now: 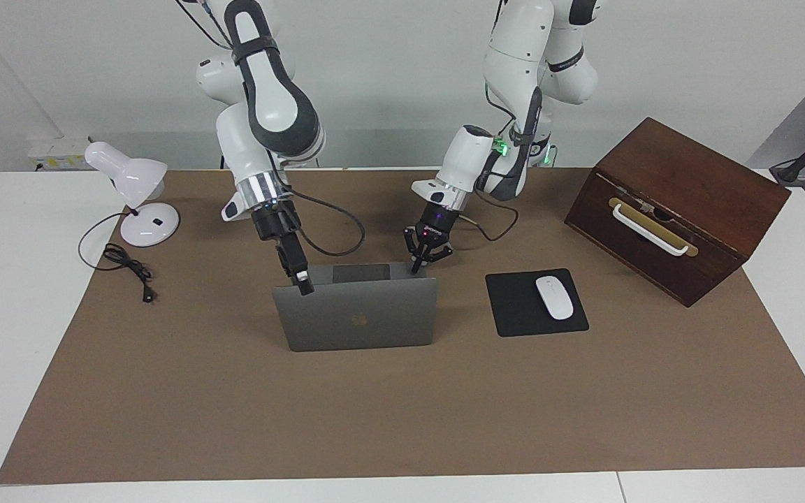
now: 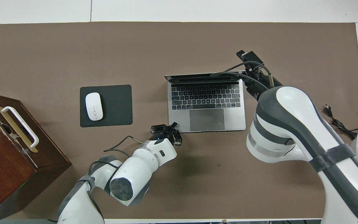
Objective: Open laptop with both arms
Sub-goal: 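Swing the lid up and back with the right gripper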
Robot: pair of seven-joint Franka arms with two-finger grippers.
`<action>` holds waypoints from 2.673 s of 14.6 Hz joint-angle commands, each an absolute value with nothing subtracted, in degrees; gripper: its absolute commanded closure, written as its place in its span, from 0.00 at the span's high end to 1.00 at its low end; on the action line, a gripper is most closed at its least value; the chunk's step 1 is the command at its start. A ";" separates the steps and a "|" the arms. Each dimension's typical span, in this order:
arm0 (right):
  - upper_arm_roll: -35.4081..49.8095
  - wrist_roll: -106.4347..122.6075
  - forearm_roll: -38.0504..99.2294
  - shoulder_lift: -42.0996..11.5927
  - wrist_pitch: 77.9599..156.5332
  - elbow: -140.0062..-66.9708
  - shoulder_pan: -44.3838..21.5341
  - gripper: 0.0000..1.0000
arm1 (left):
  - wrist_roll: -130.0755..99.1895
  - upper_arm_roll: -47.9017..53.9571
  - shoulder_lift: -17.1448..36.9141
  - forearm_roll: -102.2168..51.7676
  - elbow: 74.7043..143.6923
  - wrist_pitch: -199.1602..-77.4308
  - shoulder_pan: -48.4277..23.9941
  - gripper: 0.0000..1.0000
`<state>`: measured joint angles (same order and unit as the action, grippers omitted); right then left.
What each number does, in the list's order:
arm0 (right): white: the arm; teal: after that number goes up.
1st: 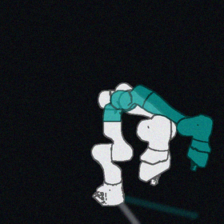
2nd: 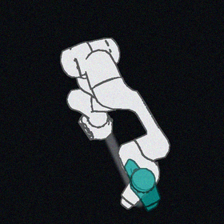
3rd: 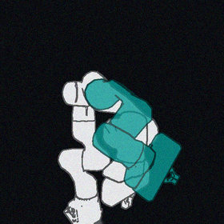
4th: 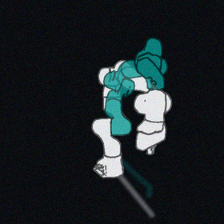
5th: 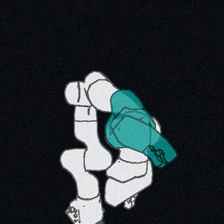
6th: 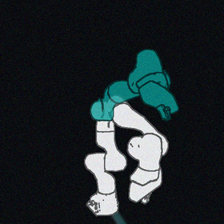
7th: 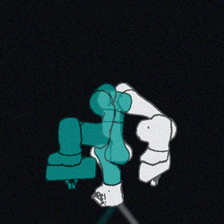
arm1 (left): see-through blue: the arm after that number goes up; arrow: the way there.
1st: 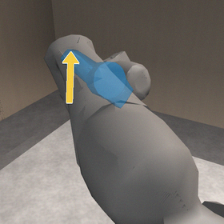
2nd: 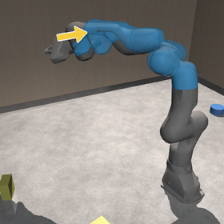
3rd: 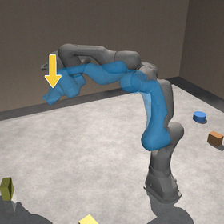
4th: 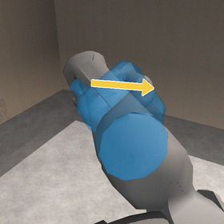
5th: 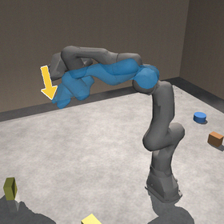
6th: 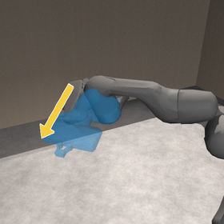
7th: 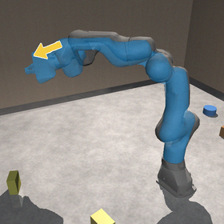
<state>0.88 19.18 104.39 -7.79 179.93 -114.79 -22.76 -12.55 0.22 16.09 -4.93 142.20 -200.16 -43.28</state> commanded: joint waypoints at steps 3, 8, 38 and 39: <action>1.23 20.83 103.80 -10.54 178.24 -110.22 -20.57 1.00 | -11.69 -0.70 19.78 -5.89 140.89 -200.83 -44.21 0.00; 1.23 20.83 102.22 -11.95 177.54 -109.25 -19.60 1.00 | -11.69 -0.70 19.78 -5.89 140.89 -200.83 -44.12 0.00; 2.02 2.28 96.24 -13.28 191.07 -103.62 -35.33 1.00 | -11.78 -0.62 19.78 -5.89 140.98 -200.74 -43.77 0.00; 2.02 2.46 96.24 -11.97 190.64 -103.54 -34.90 1.00 | -11.78 -0.62 19.78 -5.89 140.98 -200.74 -43.77 0.00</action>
<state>1.88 2.96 96.75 -14.60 191.70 -103.50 -36.78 -12.55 0.21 16.12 -4.93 142.20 -200.22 -43.28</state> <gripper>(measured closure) 0.000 0.991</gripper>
